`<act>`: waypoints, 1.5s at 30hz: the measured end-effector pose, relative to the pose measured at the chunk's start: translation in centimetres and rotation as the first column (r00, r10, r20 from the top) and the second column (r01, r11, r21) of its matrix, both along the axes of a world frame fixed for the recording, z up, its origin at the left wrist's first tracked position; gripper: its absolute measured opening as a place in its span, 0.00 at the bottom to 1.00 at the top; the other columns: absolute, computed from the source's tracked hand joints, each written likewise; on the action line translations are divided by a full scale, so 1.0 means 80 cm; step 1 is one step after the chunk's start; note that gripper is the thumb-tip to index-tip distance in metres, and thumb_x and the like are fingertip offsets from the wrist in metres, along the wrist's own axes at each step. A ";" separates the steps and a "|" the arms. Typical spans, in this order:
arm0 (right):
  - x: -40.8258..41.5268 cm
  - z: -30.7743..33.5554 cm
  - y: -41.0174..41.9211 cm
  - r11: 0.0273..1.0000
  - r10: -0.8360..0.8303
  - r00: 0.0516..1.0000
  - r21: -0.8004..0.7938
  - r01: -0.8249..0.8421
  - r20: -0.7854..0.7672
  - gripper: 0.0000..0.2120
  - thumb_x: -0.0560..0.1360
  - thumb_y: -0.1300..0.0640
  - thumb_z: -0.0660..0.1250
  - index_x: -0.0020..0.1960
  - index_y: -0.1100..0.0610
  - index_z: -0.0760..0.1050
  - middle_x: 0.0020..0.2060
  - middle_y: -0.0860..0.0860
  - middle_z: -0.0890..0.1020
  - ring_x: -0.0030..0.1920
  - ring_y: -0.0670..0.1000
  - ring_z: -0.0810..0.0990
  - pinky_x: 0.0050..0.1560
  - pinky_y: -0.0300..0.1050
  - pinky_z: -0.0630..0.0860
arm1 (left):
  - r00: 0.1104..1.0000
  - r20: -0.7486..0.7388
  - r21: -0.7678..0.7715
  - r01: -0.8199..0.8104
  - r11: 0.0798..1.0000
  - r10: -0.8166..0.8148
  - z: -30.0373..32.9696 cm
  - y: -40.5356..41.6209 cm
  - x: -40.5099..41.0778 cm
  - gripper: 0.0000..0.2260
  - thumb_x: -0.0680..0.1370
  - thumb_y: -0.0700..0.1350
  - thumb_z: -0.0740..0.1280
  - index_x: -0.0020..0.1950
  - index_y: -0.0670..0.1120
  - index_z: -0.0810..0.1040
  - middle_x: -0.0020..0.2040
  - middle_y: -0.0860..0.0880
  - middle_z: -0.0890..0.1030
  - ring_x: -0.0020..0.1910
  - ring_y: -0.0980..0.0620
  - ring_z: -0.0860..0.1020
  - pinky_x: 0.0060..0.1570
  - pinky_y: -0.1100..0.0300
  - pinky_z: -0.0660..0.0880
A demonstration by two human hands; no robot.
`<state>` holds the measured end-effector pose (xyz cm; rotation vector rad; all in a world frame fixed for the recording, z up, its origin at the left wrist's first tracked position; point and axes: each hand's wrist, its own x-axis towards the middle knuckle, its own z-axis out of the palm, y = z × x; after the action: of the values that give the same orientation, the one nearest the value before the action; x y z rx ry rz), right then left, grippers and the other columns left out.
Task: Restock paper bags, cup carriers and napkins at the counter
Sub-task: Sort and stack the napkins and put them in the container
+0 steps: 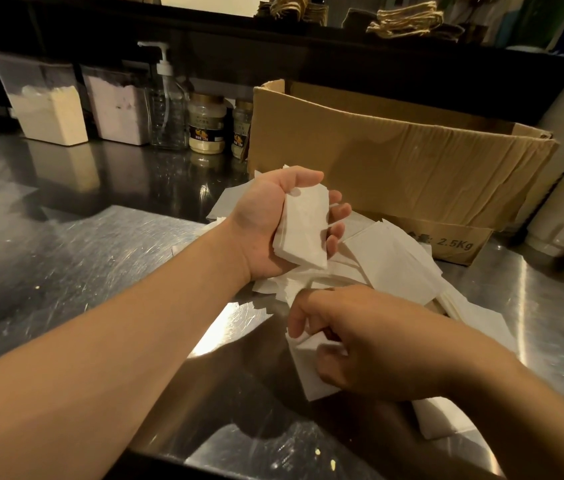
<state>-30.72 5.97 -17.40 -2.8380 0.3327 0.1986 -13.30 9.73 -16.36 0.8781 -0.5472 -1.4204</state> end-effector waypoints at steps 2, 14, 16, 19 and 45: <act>0.000 0.002 -0.002 1.000 -0.013 0.998 0.026 0.011 0.066 0.15 0.78 0.53 0.68 0.58 0.36 0.70 0.52 0.34 0.72 0.52 0.39 0.73 0.48 0.35 0.75 | 1.000 0.019 0.011 -0.006 1.000 0.006 0.000 0.000 0.001 0.24 0.72 0.51 0.66 0.66 0.43 0.74 0.52 0.43 0.79 0.42 0.48 0.77 0.44 0.57 0.75; -0.017 0.019 -0.027 0.781 -0.140 0.680 0.502 -0.372 0.720 0.14 0.72 0.64 0.65 0.48 0.47 0.80 0.48 0.52 0.79 0.53 0.62 0.75 0.56 0.61 0.78 | 0.988 0.120 -0.061 0.102 0.993 -0.094 0.002 0.002 0.000 0.16 0.75 0.52 0.64 0.47 0.43 0.86 0.45 0.44 0.81 0.44 0.46 0.81 0.51 0.52 0.79; -0.016 0.019 -0.028 0.763 -0.208 0.619 0.522 -0.381 0.757 0.17 0.73 0.69 0.64 0.47 0.47 0.81 0.48 0.52 0.80 0.54 0.63 0.76 0.56 0.56 0.79 | 0.985 0.115 -0.080 0.142 0.987 -0.132 0.000 0.001 -0.003 0.18 0.76 0.52 0.62 0.40 0.42 0.86 0.40 0.45 0.81 0.37 0.47 0.81 0.44 0.55 0.81; -0.014 0.020 -0.027 0.770 -0.288 0.561 0.536 -0.346 0.776 0.14 0.75 0.69 0.63 0.49 0.50 0.79 0.48 0.49 0.80 0.50 0.51 0.78 0.45 0.46 0.81 | 0.980 0.130 -0.149 0.170 0.974 -0.152 -0.004 -0.001 -0.006 0.16 0.75 0.47 0.62 0.33 0.44 0.84 0.35 0.47 0.81 0.32 0.50 0.81 0.36 0.59 0.81; 0.002 0.002 -0.043 0.912 -0.401 0.504 0.277 0.304 0.765 0.01 0.76 0.44 0.67 0.46 0.39 0.76 0.49 0.37 0.74 0.55 0.44 0.74 0.55 0.47 0.78 | 0.897 0.368 -0.066 0.287 0.956 -0.243 -0.015 0.008 -0.010 0.13 0.70 0.45 0.67 0.52 0.49 0.85 0.46 0.45 0.84 0.46 0.46 0.83 0.49 0.49 0.81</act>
<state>-30.55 2.56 -17.21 -2.3279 0.6377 -1.1199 -14.12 10.37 -17.52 0.9994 -1.0524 -1.4609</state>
